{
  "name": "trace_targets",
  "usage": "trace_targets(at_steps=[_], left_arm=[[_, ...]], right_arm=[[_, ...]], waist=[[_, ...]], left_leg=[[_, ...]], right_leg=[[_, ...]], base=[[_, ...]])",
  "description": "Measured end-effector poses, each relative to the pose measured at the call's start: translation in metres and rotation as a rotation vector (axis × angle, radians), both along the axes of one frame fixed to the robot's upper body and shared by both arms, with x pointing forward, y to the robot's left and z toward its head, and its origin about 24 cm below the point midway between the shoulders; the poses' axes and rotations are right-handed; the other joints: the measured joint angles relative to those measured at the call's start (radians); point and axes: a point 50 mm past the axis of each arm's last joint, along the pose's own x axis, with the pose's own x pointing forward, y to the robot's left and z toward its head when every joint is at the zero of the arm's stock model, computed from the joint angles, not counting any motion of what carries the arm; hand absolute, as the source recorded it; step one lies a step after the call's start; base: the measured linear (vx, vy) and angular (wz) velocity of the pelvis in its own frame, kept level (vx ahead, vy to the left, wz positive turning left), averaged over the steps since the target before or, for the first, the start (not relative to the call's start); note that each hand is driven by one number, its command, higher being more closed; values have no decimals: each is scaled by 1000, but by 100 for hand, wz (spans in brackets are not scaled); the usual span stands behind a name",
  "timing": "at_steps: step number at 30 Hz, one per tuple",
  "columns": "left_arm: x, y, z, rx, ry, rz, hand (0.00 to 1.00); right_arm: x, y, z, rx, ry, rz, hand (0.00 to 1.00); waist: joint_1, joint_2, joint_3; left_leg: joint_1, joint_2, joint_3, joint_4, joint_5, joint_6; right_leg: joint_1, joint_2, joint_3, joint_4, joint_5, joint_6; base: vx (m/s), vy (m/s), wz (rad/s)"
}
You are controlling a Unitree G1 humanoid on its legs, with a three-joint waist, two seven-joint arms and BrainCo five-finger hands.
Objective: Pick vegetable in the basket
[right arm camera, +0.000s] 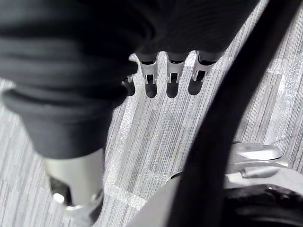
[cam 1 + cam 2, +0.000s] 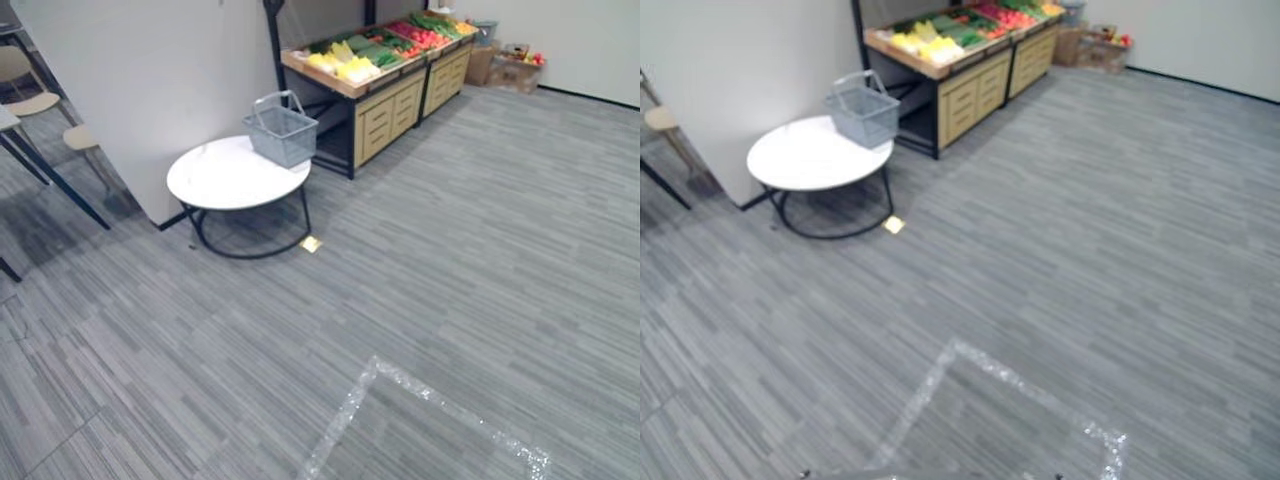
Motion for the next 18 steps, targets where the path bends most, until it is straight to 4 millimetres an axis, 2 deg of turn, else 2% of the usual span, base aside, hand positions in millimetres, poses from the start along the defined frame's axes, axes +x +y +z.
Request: trace_targets(at_steps=[4,6,7,8,9,11,12,13,14,16,18], left_arm=[[4,0,0,1,-9,2,0],[8,0,1,4,-22,5,0],[9,0,1,2,-26,14,0],[9,3,2,7,-32,21,0],[11,6,3,13,-43,31,0],[16,0,3,-14,-81,120,0],[15,0,3,-18,-82,146,0],[14,-2,2,-23,-81,154,0],[10,-2,2,-25,-73,154,0],[8,-2,2,-28,-69,151,0],[5,-5,1,-31,-57,133,0]], right_arm=[[6,-3,1,-9,-14,6,0],[5,-4,1,-9,-12,5,0],[5,-5,1,-13,-10,7,0],[5,-5,1,-12,-10,9,0],[6,-6,1,-14,-9,9,0],[7,-14,3,-35,-11,11,0],[7,-14,3,-36,-12,9,0],[9,-13,3,-35,-16,13,0],[14,-14,4,-37,-27,21,0],[23,-13,5,-36,-45,31,0],[34,-14,7,-42,-68,66,0]], waist=[[-2,5,16],[-1,6,37],[2,11,53],[-1,10,61],[-1,4,71],[1,16,137],[1,16,143],[2,17,144],[6,17,146],[13,15,146],[28,19,146]], left_leg=[[-39,20,24,55,-34,0],[-89,41,31,164,-88,-6],[-131,68,34,280,-128,-30],[-204,93,36,444,-132,-40],[-255,110,34,548,-120,-38],[-397,152,-22,858,10,7],[-439,146,-48,927,54,7],[-469,138,-64,959,39,4],[-499,130,-73,943,4,4],[-516,119,-73,813,-9,-3],[-513,111,-69,484,31,-2]], right_leg=[[-78,4,21,137,-60,-22],[-114,2,26,205,-110,-31],[-125,5,24,237,-129,-41],[-128,0,14,246,-136,-50],[-128,-4,10,256,-140,-55],[-85,-13,-13,274,-158,-59],[-69,-23,-19,274,-164,-60],[-58,-32,-21,272,-171,-55],[-50,-40,-19,267,-172,-54],[-51,-53,-14,260,-175,-48],[-52,-63,-6,247,-182,-37]], base=[[-89,-46,-19],[-70,-73,-6],[-70,-99,8],[-55,-87,18],[-50,-68,28],[-20,-14,31],[34,32,28],[79,42,18],[96,35,9],[98,65,-3],[158,126,-10]])
